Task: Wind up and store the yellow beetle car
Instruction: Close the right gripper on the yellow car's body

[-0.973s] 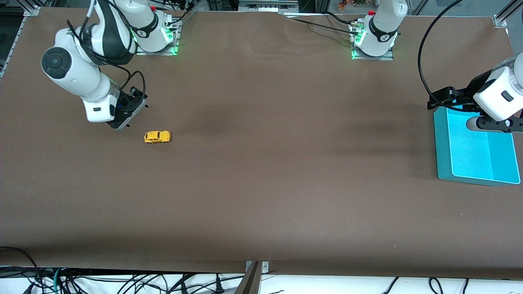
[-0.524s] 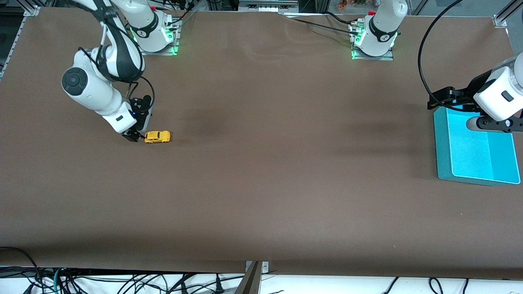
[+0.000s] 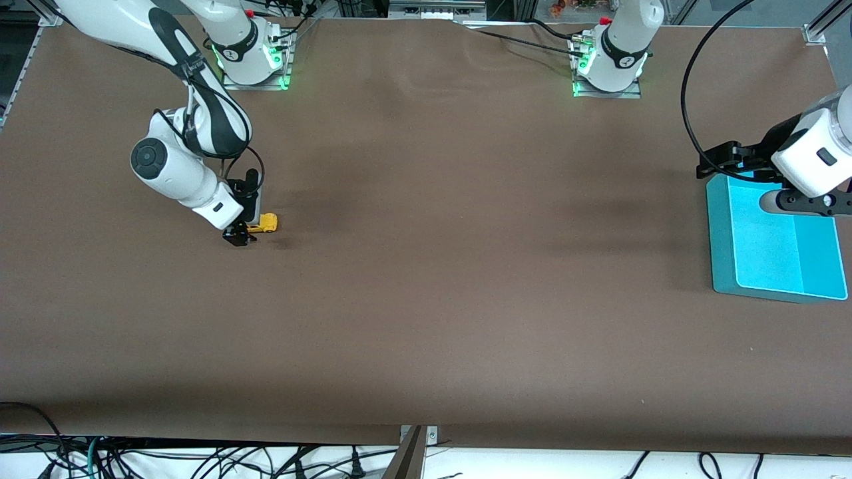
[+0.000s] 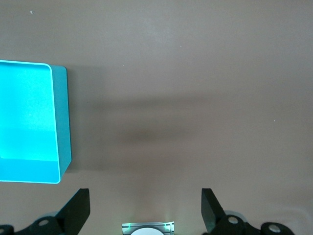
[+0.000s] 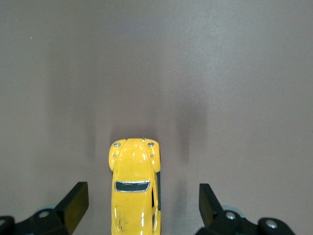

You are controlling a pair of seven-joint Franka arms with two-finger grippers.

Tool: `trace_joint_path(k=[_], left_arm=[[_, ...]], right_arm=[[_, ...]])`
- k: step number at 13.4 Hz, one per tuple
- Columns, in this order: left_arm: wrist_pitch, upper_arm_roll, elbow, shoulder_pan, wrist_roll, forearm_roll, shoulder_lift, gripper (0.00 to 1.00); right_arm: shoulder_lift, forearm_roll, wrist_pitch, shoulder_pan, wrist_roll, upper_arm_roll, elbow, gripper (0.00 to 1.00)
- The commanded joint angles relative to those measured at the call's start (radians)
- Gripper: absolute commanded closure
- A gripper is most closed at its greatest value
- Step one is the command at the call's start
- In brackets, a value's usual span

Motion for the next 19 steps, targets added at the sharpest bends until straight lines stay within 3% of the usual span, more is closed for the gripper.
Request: trace_joint_path(k=[1,6,8,11,14,16,17,19], left_arm=[[0.0,-0.002,0.019,0.002,-0.002,0.01,0.007,0.0],[0.0,-0.002,0.019,0.002,-0.003,0.01,0.007,0.0],[0.0,-0.002,0.019,0.002,-0.002,0.01,0.007,0.0],[0.0,-0.002,0.019,0.003,-0.002,0.01,0.007,0.0],[0.0,-0.002,0.019,0.003,-0.002,0.01,0.007,0.0],[0.0,-0.002,0.019,0.003,-0.002,0.01,0.007,0.0],[0.0,-0.002,0.019,0.003,-0.002,0.01,0.007,0.0],[0.0,-0.002,0.019,0.003,-0.002,0.01,0.007,0.0]], right_arm=[[-0.021,0.002,0.024,-0.027,-0.026,0.008,-0.043,0.05],[-0.026,0.002,0.087,-0.04,-0.044,0.007,-0.098,0.24],[-0.032,0.002,0.084,-0.044,-0.047,0.006,-0.099,0.37],[-0.034,0.002,0.084,-0.044,-0.056,0.006,-0.099,0.38],[-0.043,0.002,0.082,-0.042,-0.067,0.006,-0.098,0.31],[-0.043,0.002,0.082,-0.044,-0.069,0.006,-0.096,0.31],[-0.043,0.002,0.084,-0.042,-0.07,0.006,-0.098,0.35],[-0.043,0.002,0.087,-0.042,-0.084,0.006,-0.098,0.59]])
